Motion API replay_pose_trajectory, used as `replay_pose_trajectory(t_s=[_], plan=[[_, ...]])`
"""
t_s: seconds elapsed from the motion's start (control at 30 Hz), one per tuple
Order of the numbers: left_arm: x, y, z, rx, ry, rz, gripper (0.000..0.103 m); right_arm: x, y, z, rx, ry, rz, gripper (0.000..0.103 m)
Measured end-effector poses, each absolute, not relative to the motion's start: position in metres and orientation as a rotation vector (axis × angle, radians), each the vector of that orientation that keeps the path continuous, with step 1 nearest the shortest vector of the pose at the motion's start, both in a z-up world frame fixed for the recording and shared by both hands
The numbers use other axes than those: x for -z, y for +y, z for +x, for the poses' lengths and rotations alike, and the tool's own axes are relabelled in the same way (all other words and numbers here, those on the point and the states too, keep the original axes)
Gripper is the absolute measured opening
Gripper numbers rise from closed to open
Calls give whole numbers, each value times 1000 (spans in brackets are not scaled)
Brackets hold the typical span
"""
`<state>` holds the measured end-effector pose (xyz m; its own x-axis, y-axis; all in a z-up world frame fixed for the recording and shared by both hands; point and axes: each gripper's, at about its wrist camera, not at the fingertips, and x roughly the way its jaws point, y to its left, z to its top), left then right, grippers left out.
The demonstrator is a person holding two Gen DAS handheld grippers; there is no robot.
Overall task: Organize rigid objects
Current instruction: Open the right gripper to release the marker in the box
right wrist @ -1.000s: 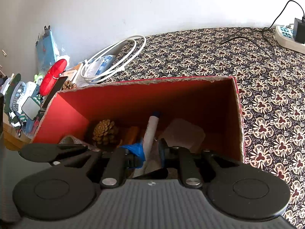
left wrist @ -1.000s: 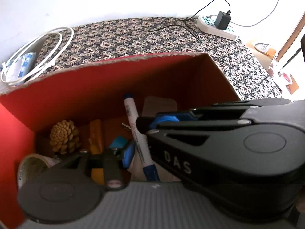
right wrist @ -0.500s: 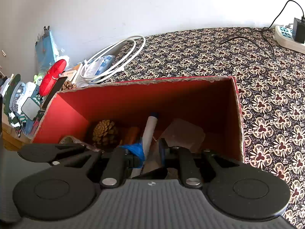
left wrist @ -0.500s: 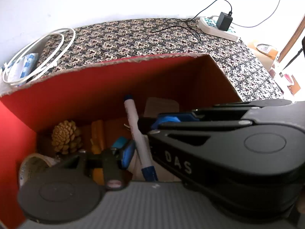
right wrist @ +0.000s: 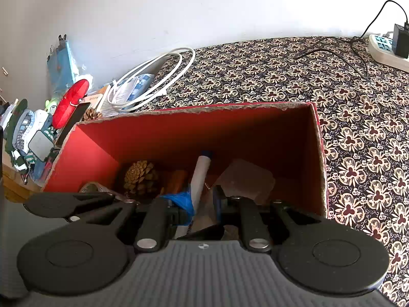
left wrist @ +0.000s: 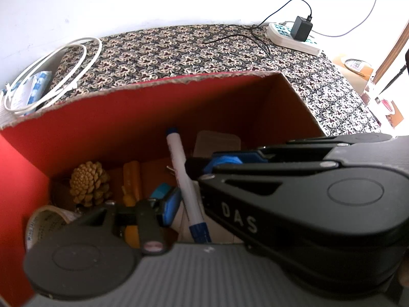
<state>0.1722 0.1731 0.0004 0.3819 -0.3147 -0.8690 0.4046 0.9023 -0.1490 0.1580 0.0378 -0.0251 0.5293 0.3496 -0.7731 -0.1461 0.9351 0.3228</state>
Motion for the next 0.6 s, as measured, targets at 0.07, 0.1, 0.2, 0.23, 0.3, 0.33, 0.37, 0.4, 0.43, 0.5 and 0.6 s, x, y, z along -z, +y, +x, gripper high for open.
replay_pose_trajectory(t_s=[0.07,0.1,0.2,0.23,0.3,0.33,0.37,0.4,0.43,0.5,0.6], plan=[[0,173,172,459,1086,93,37,25,38,158,-298,971,229,0],[0,173,172,459,1086,93,37,25,38,158,-298,971,229,0],[0,173,172,459,1086,93,37,25,37,158,-293,969,231,0],[0,173,172,459,1086,93,37,25,37,158,-291,966,231,0],[0,173,172,462,1085,94,37,24,37,156,-283,955,232,0],[0,174,172,463,1084,95,38,24,37,155,-279,950,234,0],[0,174,173,464,1083,96,38,23,37,155,-278,948,235,0],[1,174,173,465,1082,96,38,23,37,155,-276,946,236,0],[1,175,173,466,1083,95,39,23,37,154,-273,945,236,0],[1,175,173,465,1084,93,39,23,38,155,-267,947,233,0],[1,174,173,460,1083,92,39,23,39,156,-260,949,230,0]])
